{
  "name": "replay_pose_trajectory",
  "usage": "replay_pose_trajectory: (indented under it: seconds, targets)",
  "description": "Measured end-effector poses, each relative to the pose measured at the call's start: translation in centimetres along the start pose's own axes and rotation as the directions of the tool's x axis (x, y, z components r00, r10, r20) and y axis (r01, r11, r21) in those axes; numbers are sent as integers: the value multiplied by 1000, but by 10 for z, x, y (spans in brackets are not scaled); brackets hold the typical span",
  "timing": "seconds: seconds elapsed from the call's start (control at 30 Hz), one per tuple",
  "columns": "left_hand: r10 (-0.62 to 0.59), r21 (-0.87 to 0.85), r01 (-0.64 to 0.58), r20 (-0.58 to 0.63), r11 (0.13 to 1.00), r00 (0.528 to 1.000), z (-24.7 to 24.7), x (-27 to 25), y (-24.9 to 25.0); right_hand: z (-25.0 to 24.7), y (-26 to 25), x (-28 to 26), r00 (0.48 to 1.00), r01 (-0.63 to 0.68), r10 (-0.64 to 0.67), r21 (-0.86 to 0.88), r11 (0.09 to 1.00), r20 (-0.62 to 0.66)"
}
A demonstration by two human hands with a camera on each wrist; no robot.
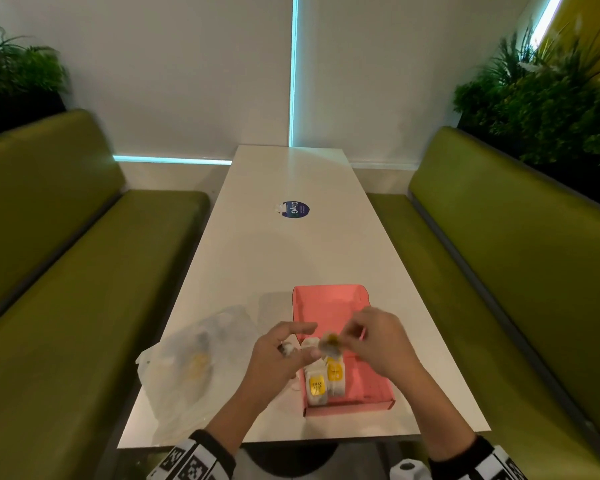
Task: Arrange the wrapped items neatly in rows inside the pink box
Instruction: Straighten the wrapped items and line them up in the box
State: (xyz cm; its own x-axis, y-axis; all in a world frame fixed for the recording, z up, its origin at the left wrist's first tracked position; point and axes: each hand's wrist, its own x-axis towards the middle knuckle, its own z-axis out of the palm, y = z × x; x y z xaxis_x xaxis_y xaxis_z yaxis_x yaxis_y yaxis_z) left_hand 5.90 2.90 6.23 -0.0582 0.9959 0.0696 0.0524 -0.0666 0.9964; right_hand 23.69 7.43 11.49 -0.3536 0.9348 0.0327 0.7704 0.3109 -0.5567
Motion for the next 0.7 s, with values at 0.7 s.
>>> replay_pose_trajectory:
  seconds: [0.7]
  targets:
    - [9, 67, -11, 33, 998, 999, 9, -8, 5, -3, -3, -13, 988, 43, -76, 238, 970, 131]
